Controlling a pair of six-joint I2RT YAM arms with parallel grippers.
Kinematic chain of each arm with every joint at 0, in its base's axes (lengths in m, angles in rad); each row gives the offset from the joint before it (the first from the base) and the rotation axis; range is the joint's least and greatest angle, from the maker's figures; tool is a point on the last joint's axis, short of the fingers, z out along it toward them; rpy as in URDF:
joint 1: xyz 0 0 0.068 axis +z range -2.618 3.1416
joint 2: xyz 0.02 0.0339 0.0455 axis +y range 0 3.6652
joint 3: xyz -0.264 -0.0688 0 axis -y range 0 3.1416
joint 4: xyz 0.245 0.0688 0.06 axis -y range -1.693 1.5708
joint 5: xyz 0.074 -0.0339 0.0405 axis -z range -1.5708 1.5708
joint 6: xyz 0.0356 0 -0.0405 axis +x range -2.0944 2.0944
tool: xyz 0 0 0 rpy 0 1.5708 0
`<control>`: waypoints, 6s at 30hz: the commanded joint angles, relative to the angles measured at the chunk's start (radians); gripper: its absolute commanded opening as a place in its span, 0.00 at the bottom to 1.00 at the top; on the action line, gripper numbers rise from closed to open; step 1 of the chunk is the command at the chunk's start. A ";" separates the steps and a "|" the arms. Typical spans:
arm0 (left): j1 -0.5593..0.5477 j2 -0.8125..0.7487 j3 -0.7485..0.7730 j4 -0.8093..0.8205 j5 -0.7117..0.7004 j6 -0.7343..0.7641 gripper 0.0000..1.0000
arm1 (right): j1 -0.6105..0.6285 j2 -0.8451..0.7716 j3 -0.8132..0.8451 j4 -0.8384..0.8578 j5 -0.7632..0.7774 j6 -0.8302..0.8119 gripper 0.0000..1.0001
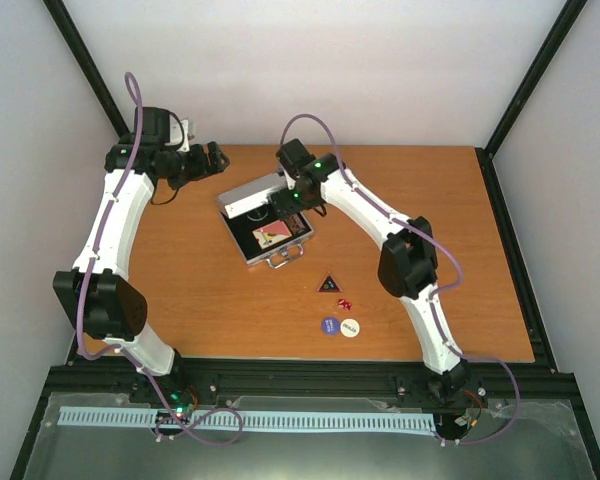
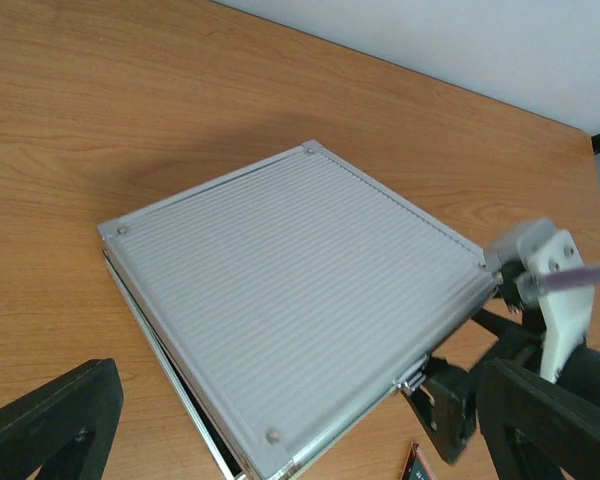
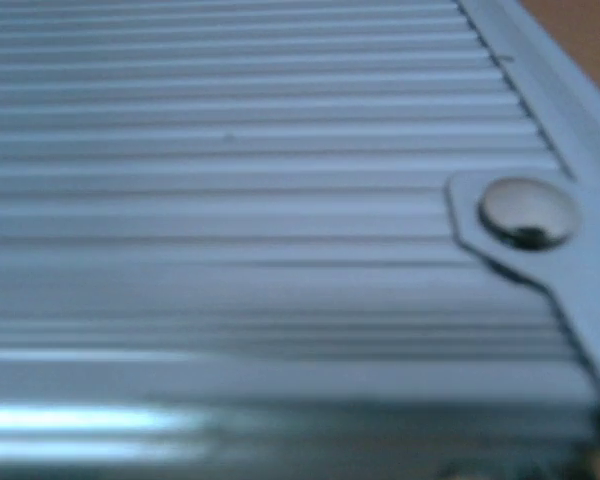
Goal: Pack up texas hold em set
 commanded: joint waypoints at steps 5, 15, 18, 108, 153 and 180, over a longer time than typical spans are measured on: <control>-0.002 -0.011 0.042 0.004 0.016 -0.006 1.00 | 0.002 0.063 0.140 0.031 0.048 -0.009 1.00; -0.002 -0.062 0.028 0.028 0.043 0.000 1.00 | 0.001 0.109 0.204 0.189 0.070 0.030 1.00; -0.003 -0.079 -0.003 0.033 0.036 0.003 1.00 | 0.001 0.145 0.240 0.241 0.059 0.035 1.00; -0.003 -0.052 -0.261 0.389 0.246 -0.001 0.97 | -0.015 0.080 -0.275 0.102 0.078 0.107 0.99; -0.002 -0.248 -0.325 0.278 0.315 -0.029 0.99 | 0.165 -0.167 -0.455 0.060 0.120 -0.022 1.00; -0.002 -0.286 -0.369 0.365 0.569 -0.036 1.00 | 0.094 -0.052 -0.217 0.010 0.090 -0.029 1.00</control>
